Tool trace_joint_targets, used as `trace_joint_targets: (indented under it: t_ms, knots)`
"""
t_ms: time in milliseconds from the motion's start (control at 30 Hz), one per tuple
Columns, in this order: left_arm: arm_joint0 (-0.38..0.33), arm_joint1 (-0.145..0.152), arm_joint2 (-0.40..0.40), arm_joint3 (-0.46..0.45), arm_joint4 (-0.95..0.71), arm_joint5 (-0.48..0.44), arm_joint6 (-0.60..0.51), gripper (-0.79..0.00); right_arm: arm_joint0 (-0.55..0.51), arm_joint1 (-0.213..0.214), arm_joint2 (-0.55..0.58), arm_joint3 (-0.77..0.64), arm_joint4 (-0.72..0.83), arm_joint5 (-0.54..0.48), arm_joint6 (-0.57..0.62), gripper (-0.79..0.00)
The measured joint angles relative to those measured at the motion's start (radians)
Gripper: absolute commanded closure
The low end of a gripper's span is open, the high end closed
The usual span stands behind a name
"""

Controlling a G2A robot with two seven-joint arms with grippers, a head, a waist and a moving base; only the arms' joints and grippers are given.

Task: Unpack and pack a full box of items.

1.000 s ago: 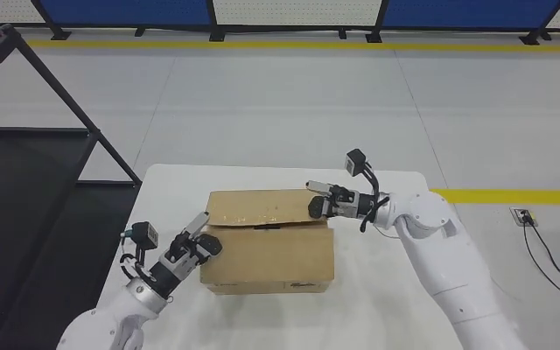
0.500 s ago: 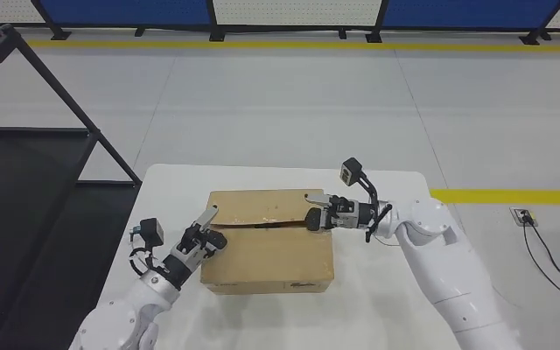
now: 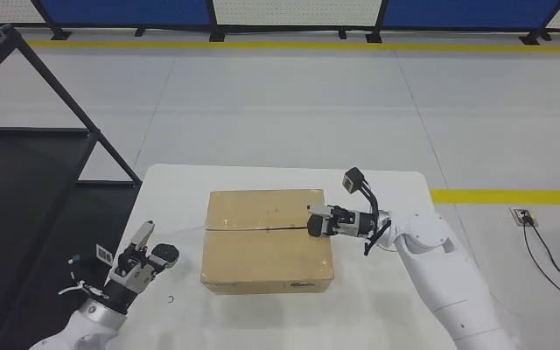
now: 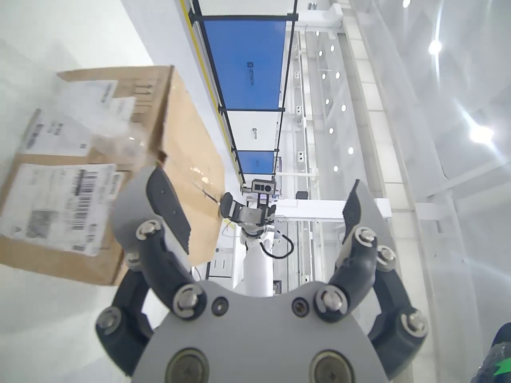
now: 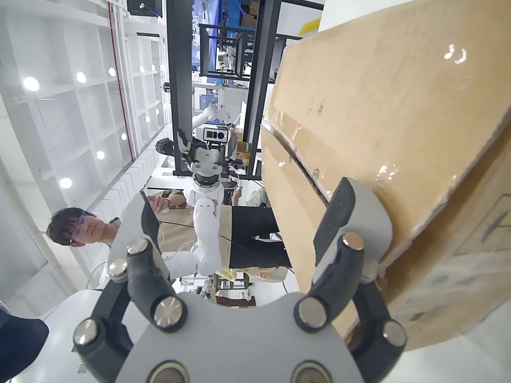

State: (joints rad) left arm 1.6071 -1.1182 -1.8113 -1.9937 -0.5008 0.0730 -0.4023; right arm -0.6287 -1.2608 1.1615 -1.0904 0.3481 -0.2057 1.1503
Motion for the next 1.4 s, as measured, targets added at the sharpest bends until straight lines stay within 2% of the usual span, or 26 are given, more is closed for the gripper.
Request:
trace_joint_targets:
  t_ms: [100,400,533,767,1100,1400]
  knots:
    - [0.02,0.001,-0.017,0.025,-0.017,0.012,-0.035,-0.785,0.009,-0.002,-0.003,0.024,0.021,-0.029,0.001,-0.785]
    - [0.019,0.001,-0.016,0.023,-0.015,0.012,-0.029,-0.785,0.012,-0.003,-0.003,0.027,0.025,-0.039,-0.003,-0.785]
    - [0.004,0.0,0.012,0.048,0.009,0.041,-0.008,-0.785,0.005,-0.003,-0.003,0.018,0.021,-0.036,-0.016,-0.785]
    - [-0.061,-0.005,0.07,0.128,0.006,0.086,0.04,-0.785,-0.024,0.008,0.009,-0.022,0.021,-0.002,0.005,-0.785]
    - [-0.224,-0.014,0.166,0.293,-0.051,0.148,0.054,-0.785,-0.033,0.016,0.003,-0.046,0.007,0.012,0.023,-0.785]
    - [-0.348,-0.035,0.239,0.445,-0.15,0.105,0.13,-0.785,-0.025,0.02,-0.009,-0.045,-0.007,0.023,0.032,-0.785]
